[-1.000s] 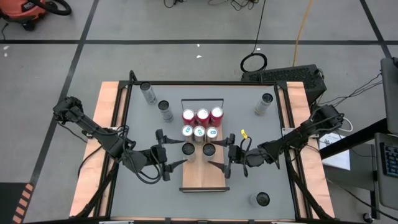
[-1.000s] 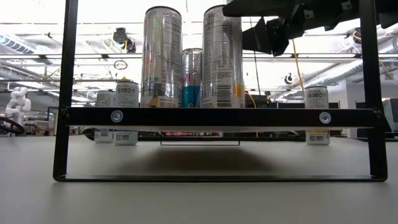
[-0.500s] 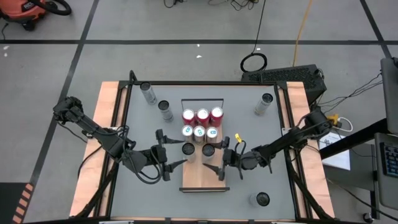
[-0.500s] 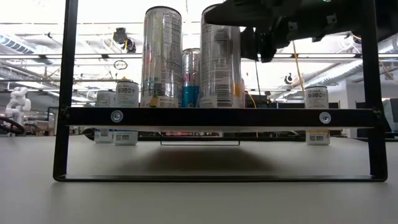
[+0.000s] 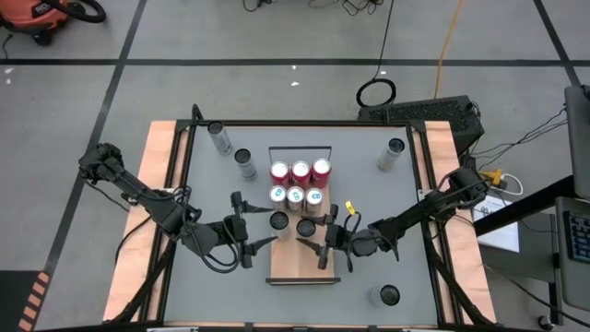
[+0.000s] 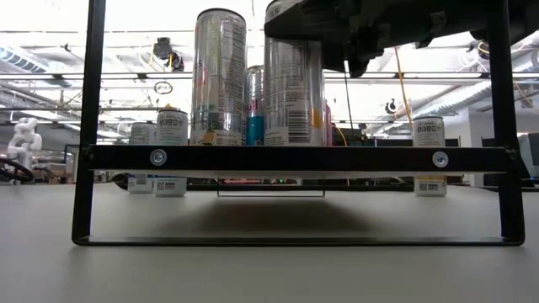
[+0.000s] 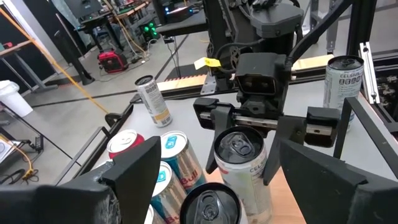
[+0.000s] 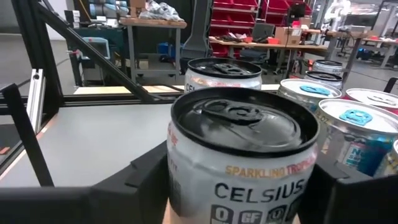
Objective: Place canned beverage on shelf
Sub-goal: Put the bottom white-yellow soda can aligned with the other white-yellow soda can on the shelf
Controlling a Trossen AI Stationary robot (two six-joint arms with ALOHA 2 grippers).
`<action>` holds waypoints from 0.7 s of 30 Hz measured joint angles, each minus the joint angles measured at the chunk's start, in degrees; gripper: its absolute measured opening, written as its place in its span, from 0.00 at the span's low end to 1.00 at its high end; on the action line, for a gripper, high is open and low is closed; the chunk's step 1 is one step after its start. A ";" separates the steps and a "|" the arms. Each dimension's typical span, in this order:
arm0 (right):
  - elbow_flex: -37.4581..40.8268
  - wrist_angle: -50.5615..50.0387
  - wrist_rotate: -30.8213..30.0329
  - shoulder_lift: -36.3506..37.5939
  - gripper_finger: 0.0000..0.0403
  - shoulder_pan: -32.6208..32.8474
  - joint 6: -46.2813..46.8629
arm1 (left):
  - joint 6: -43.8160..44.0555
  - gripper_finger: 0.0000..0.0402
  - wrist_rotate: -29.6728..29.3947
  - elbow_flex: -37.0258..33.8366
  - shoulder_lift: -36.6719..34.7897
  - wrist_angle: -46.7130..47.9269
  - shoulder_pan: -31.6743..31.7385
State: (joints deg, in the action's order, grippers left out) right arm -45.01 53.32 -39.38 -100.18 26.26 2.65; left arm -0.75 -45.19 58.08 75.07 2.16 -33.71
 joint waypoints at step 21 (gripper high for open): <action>0.00 -13.35 24.89 10.66 0.49 -4.68 -5.80 | 0.38 0.79 0.33 0.00 0.00 0.06 -0.07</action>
State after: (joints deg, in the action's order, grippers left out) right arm -45.01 39.97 -14.48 -89.52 21.58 -3.15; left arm -0.37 -44.86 58.08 75.06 2.22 -33.78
